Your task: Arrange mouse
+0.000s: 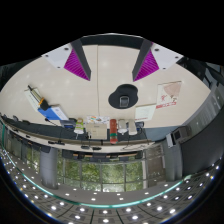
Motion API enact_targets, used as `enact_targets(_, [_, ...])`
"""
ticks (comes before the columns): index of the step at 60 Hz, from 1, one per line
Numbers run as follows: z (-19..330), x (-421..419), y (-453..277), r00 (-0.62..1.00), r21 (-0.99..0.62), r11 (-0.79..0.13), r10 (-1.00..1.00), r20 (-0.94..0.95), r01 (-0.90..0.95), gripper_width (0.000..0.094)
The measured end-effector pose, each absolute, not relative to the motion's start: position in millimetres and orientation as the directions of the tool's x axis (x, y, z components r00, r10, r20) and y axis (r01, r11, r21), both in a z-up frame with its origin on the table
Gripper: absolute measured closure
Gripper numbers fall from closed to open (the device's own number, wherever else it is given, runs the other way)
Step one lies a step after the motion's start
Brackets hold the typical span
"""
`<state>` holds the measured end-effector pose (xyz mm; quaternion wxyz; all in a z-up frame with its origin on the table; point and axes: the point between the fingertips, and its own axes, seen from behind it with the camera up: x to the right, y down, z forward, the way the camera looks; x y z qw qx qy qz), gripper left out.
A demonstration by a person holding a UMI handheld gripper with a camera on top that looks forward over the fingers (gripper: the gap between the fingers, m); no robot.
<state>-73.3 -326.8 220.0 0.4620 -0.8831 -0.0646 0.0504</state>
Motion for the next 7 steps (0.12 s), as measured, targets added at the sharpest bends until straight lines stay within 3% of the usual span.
enact_targets(7, [229.2, -70.7, -347.5, 0.986, -0.828, -0.558, 0.160, -0.046, 0.052, 0.0083])
